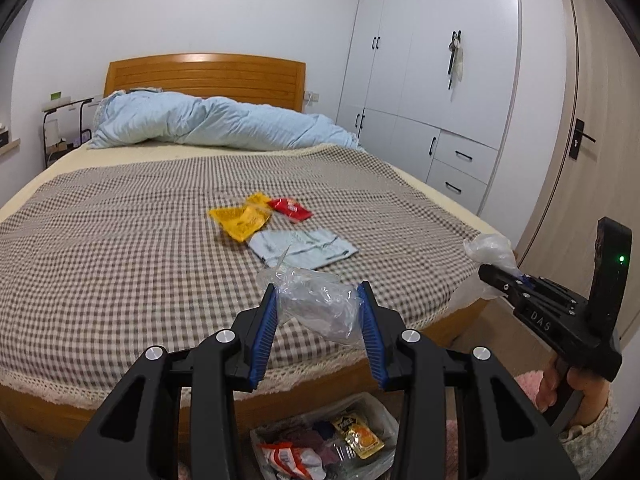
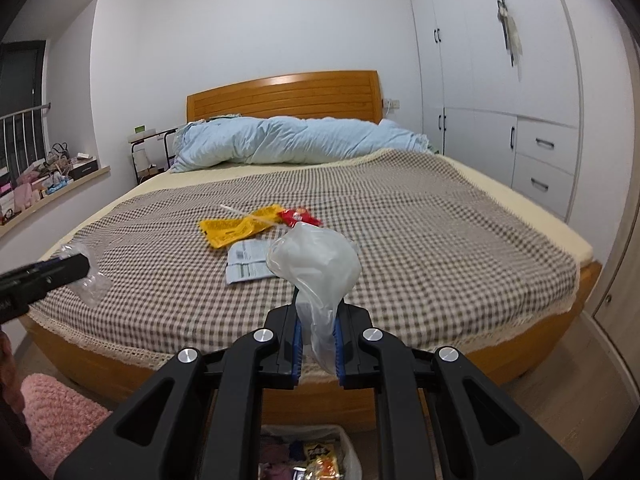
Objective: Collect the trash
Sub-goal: 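Carry the clear wrap in the left tool and plastic bag in the right tool toward the bin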
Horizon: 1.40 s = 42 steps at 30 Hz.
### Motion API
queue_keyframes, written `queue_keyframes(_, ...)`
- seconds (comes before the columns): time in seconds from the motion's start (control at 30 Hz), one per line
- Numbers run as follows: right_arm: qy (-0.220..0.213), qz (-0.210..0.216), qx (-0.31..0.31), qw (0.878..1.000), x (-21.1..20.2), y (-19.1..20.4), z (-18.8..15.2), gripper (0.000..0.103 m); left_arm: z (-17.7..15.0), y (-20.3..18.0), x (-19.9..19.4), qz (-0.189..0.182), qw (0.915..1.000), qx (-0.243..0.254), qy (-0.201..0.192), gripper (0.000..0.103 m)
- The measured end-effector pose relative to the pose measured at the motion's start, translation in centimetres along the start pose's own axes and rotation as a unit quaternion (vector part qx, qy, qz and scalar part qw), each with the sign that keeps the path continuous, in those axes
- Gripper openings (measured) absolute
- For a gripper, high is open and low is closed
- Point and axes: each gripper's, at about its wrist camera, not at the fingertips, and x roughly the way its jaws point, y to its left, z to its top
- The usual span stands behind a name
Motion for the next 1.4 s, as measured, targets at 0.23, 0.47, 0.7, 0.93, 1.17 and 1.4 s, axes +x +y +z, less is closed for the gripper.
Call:
queue_keyframes(0.23, 0.017, 0.003, -0.005, 1.0, 0.3, 0.5, -1.7, 0.012, -1.9, 0.5, 0.5, -0.003, 0.9998, -0.004, 0.021, 0.037)
queue_keyframes(0.47, 0.038, 0.006, -0.006, 0.999, 0.6, 0.8, -3.6, 0.012, -4.2, 1.1, 1.2, -0.007, 0.9988, -0.01, 0.047, 0.037)
queue_keyframes(0.7, 0.069, 0.007, -0.008, 0.998, 1.1, 1.1, -5.9, 0.012, -6.6, 2.0, 2.0, -0.009, 0.9972, -0.02, 0.071, 0.037)
queue_keyframes(0.93, 0.109, 0.017, -0.017, 0.994, 2.1, 2.1, -8.4, 0.012, -9.5, 2.5, 3.2, -0.017, 0.9948, -0.031, 0.096, 0.037)
queue_keyframes(1.17, 0.144, 0.018, -0.034, 0.989, 3.7, 3.3, -11.3, 0.012, -12.7, 2.8, 5.0, -0.023, 0.9913, -0.04, 0.123, 0.037)
queue_keyframes(1.4, 0.174, 0.017, -0.041, 0.984, 6.2, 3.7, -14.1, 0.012, -15.2, 3.2, 7.2, -0.026, 0.9915, -0.027, 0.125, 0.037)
